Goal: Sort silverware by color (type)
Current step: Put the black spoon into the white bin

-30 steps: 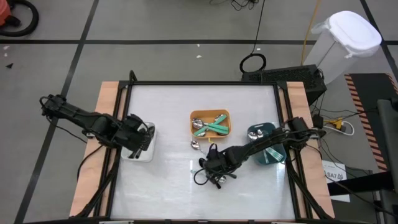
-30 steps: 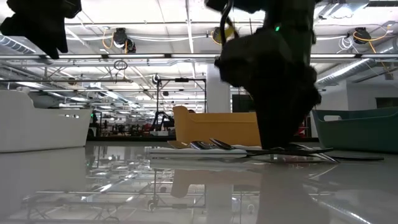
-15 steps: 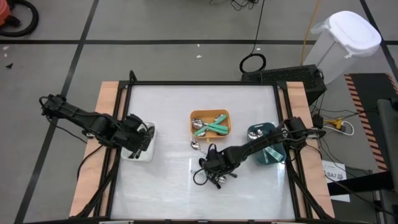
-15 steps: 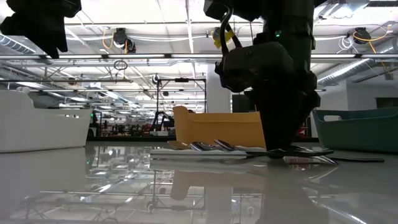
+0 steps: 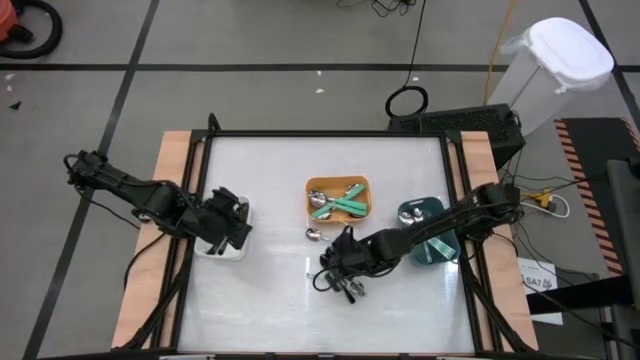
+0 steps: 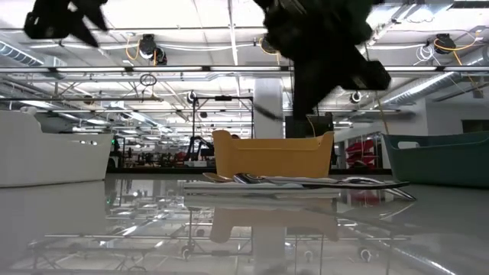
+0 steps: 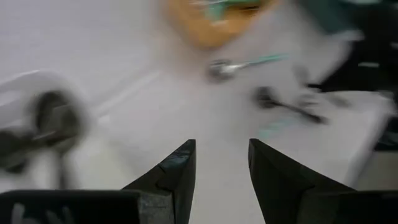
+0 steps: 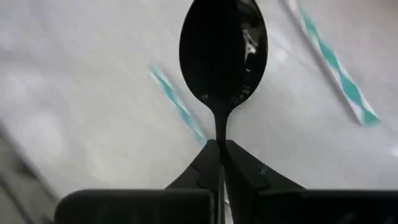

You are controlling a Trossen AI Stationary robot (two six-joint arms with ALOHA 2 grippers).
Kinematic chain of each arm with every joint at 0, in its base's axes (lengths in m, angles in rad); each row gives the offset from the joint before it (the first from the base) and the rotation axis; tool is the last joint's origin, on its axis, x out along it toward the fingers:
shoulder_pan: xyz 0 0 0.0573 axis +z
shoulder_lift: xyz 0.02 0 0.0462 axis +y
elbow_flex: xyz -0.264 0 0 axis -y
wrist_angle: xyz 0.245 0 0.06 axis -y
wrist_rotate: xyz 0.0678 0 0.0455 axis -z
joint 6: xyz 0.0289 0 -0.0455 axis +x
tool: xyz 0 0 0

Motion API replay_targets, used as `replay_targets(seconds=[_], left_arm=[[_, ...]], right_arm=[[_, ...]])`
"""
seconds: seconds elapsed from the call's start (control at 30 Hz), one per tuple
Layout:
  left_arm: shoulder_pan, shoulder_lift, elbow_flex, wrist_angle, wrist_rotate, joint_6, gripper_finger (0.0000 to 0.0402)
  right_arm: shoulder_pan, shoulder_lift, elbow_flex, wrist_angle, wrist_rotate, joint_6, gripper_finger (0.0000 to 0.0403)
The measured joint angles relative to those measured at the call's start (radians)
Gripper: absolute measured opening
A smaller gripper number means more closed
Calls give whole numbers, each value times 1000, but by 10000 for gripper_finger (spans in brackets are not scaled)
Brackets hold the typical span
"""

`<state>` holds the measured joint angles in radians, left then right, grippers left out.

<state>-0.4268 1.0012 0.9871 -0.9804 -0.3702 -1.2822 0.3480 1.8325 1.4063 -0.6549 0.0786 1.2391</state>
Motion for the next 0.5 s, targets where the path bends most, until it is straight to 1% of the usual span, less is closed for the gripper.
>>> replay_targets(seconds=[0.1,0.17,0.23,0.3,0.37,0.43,0.5], left_arm=[[-35,0,0,164,-11,81,162],[-66,2,0,259,-49,120,184],[-97,13,0,353,-108,160,213],[-132,31,0,425,-166,220,242],[-167,57,0,492,-228,313,265],[-193,95,0,540,-273,402,280],[-209,137,0,583,-296,461,287]], right_arm=[[6,-46,0,111,120,109,4],[8,-73,1,187,209,173,3],[8,-93,1,259,304,214,3],[7,-111,1,325,401,224,2],[0,-123,1,376,496,220,2],[-9,-127,1,422,574,215,1],[-21,-125,1,470,617,188,1]])
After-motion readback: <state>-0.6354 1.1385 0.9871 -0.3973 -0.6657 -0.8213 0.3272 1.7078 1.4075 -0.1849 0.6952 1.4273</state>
